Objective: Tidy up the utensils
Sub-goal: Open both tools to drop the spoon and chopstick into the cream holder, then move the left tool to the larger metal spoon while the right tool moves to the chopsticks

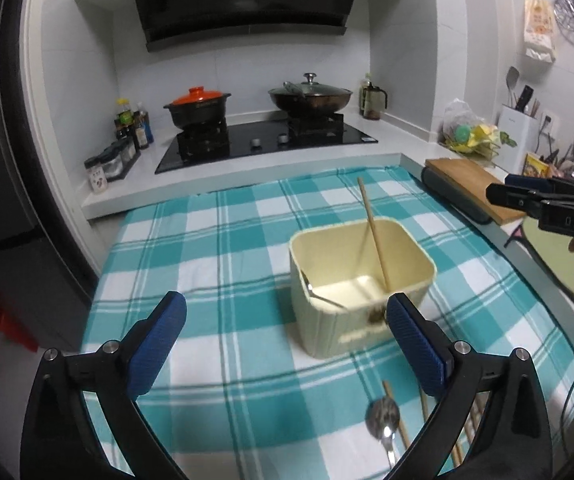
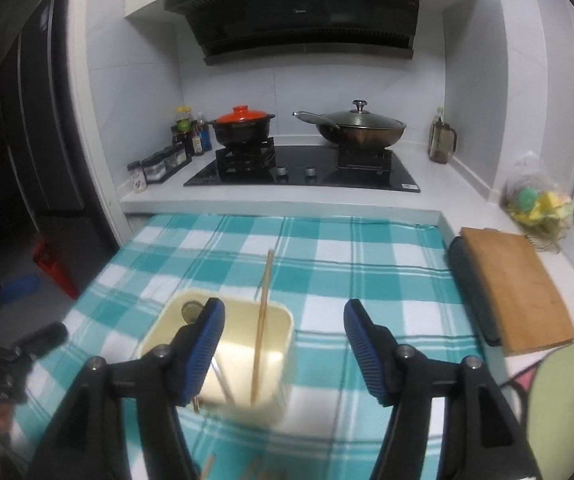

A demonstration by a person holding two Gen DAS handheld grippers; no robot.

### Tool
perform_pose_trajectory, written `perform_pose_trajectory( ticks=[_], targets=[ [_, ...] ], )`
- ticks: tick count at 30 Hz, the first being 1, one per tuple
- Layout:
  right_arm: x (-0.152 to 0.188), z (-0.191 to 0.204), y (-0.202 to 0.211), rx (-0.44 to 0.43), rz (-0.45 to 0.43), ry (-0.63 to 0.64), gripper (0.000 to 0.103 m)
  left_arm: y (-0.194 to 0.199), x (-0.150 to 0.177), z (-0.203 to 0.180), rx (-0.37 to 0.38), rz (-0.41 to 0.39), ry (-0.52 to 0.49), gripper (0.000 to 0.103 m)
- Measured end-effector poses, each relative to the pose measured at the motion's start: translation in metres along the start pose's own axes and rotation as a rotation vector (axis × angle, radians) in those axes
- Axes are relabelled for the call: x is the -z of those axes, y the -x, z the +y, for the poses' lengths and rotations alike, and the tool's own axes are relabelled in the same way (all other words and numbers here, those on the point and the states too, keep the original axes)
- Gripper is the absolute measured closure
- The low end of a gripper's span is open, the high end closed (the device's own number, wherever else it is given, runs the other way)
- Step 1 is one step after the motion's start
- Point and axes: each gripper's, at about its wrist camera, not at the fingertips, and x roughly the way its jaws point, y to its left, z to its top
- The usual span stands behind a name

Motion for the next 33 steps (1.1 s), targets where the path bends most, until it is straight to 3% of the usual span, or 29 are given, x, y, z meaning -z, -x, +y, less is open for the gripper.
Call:
perform_pose_trajectory(
  ticks=[4,7,13,20,33],
  targets=[
    [0.053,0.004,0.041,0.014,0.051,0.051,0.028,0.020,0.060,-0.006,-0.012,0.069,0.014,0.002],
    [0.103,0.003,0.061,0.017,0.096,0.055,0.026,0.031,0.104,-0.016,-0.047,0.093,0.038,0.002],
    [0.187,0.000,0.093,0.077,0.094,0.003,0.021,0.045,0.155,-0.036,-0.108,0.106,0.063,0.003],
    [0.238,0.002,0.116,0.125,0.055,-0.124,0.019,0.055,0.172,-0.055,-0.106,0.092,0.053,0.003],
    [0.269,0.026,0.117,0.102,0.054,-0.096,0.016,0.043,0.185,-0.059,-0.106,0.136,0.076,0.001]
  ],
)
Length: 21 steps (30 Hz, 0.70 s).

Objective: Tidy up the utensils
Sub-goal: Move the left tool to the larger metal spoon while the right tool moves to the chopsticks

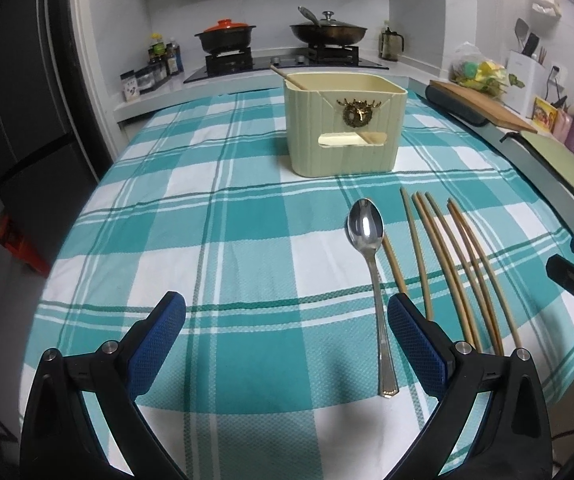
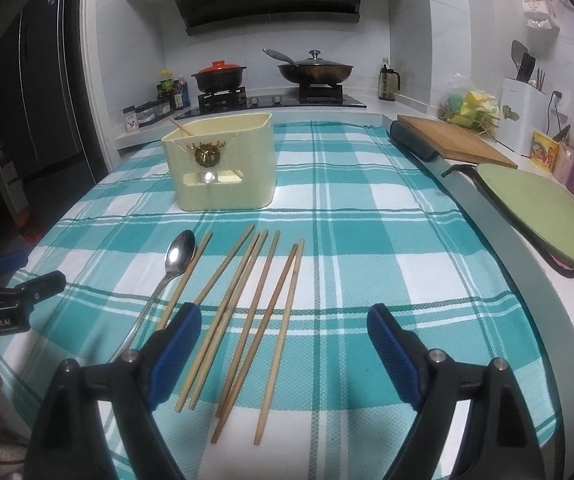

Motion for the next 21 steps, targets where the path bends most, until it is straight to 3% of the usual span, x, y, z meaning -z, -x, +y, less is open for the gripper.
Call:
perform_pose_trajectory(
  ticks=[5,10,17,21],
  targets=[
    [0.006,0.003,-0.002,-0.008,-0.019,-0.009,0.016,-0.017,0.013,0.007,0.046,0.082,0.037,0.001],
    [0.017,0.002,-0.006,0.065,-0.018,0.013,0.016,-0.028,0.028,0.016,0.087,0.109,0.074,0.001],
    [0.028,-0.013,-0.020,0.070,0.040,-0.038,0.018,-0.040,0.023,0.007,0.133,0.133,0.064,0.001],
    [0.030,-0.013,-0.024,0.068,0.062,-0.028,0.044,-0.053,0.013,-0.006,0.119,0.139,0.005,0.001]
  ],
)
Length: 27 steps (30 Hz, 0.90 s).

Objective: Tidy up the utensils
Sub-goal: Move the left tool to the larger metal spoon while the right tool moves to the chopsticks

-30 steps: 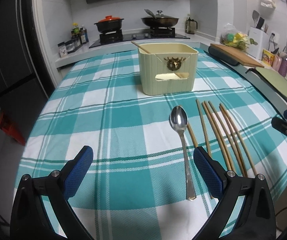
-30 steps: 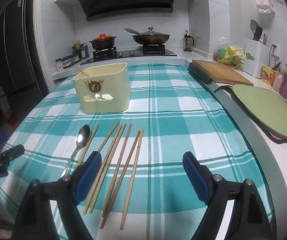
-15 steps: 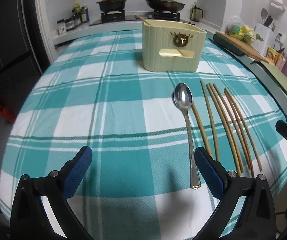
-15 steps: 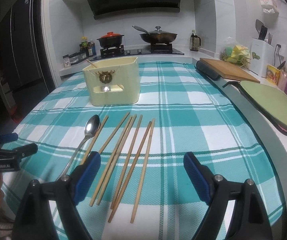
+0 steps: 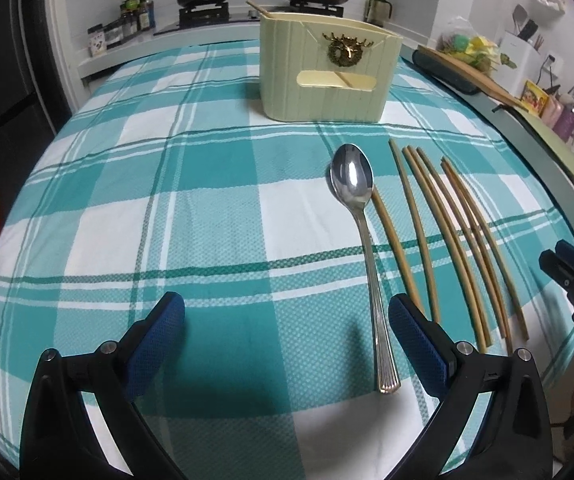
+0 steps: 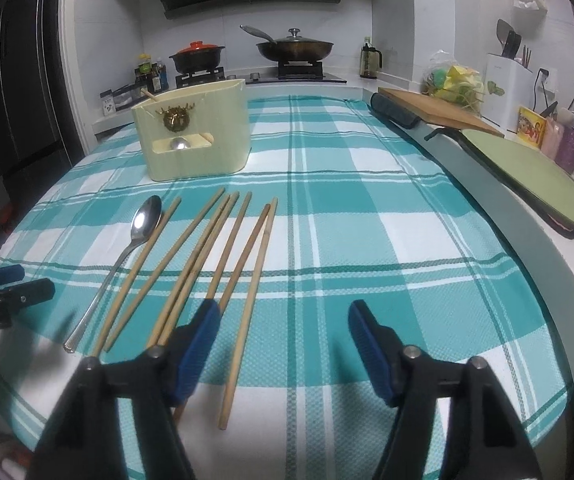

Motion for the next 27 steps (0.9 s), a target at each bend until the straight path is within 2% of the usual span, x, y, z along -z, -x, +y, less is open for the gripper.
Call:
perform_pose_trajectory(
  ticks=[4,7,11,16,20,23,27],
  targets=[
    [0.000,0.001,-0.004,-0.020,0.019,-0.002,0.060,-0.015,-0.010,-0.011,-0.009,0.013,-0.047,0.001],
    [-0.003,0.004,-0.010,-0.054,0.043,0.005,0.064,-0.026,-0.015,-0.018,-0.026,0.018,-0.063,0.001],
    [-0.012,0.012,-0.023,-0.107,0.079,0.034,0.065,-0.042,-0.016,-0.020,-0.048,0.044,-0.069,0.001],
    [-0.016,0.022,-0.051,-0.093,0.152,0.093,0.074,-0.052,-0.016,-0.021,-0.058,0.057,-0.077,0.001],
    [-0.012,0.023,-0.067,-0.089,0.193,0.105,0.077,-0.056,-0.019,-0.018,-0.054,0.060,-0.059,0.000],
    [-0.012,0.024,-0.067,-0.066,0.179,0.134,0.083,-0.058,-0.020,-0.014,-0.042,0.065,-0.034,0.000],
    [-0.011,0.015,-0.065,-0.024,0.186,0.120,0.084,-0.058,-0.020,-0.014,-0.041,0.065,-0.037,0.000]
  ],
)
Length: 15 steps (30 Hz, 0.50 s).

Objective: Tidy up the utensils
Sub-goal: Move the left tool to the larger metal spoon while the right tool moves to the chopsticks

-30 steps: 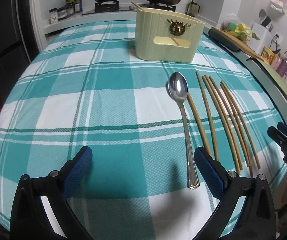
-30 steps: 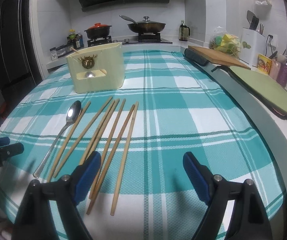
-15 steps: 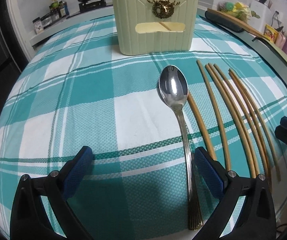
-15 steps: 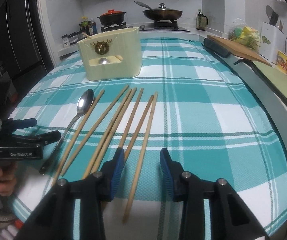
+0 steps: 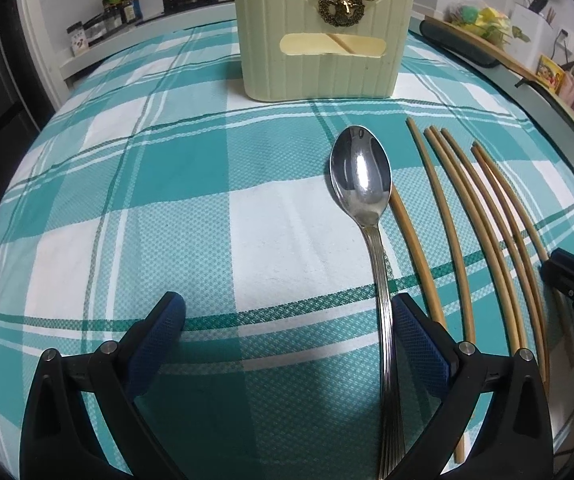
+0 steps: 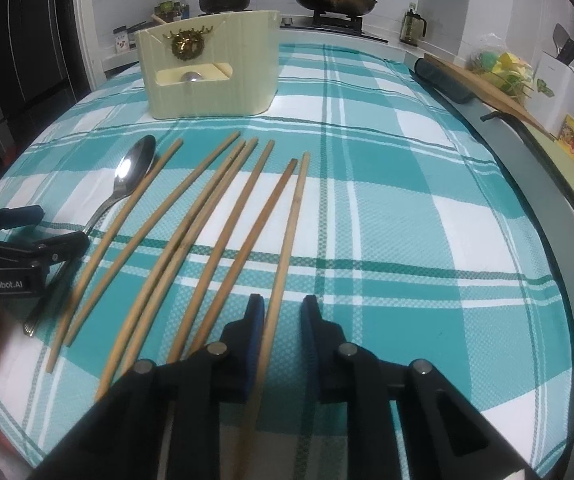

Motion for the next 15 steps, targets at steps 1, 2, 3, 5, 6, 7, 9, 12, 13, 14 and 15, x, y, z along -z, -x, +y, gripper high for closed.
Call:
perform_pose_trajectory(
  ticks=[1,2,3,5,6,7,9,12,13,14,15],
  targets=[
    [0.000,-0.002,0.001,-0.002,0.003,-0.006,0.084,0.000,0.000,0.000,0.002,-0.001,-0.001,0.000],
    [0.001,-0.003,0.001,-0.003,0.005,-0.008,0.084,-0.001,-0.001,0.000,0.004,-0.002,-0.005,0.000],
    [0.002,-0.003,0.002,-0.004,0.007,-0.008,0.084,-0.001,-0.001,0.000,0.008,-0.003,-0.011,0.000],
    [0.002,-0.003,0.002,-0.011,0.009,-0.008,0.080,-0.003,-0.004,-0.002,0.011,-0.002,-0.025,0.000],
    [0.001,-0.003,0.001,-0.011,0.009,-0.003,0.080,-0.004,-0.005,-0.003,0.013,0.000,-0.032,0.000],
    [0.000,-0.002,0.001,-0.009,0.011,0.007,0.080,-0.006,-0.007,-0.003,0.015,0.003,-0.038,0.000],
    [-0.002,0.000,-0.001,-0.004,0.014,0.023,0.080,-0.008,-0.011,-0.003,0.017,0.004,-0.044,0.000],
    [-0.007,0.000,-0.005,-0.011,0.025,0.038,0.080,-0.012,-0.018,-0.003,0.020,0.010,-0.045,0.000],
    [-0.009,0.000,-0.006,-0.016,0.031,0.041,0.080,-0.014,-0.020,-0.003,0.023,0.012,-0.042,0.000],
    [-0.011,-0.001,-0.007,-0.020,0.036,0.042,0.079,-0.015,-0.022,-0.002,0.026,0.012,-0.041,0.000],
    [-0.012,-0.002,-0.008,-0.024,0.041,0.043,0.079,-0.017,-0.023,-0.002,0.029,0.011,-0.040,0.000]
  ],
)
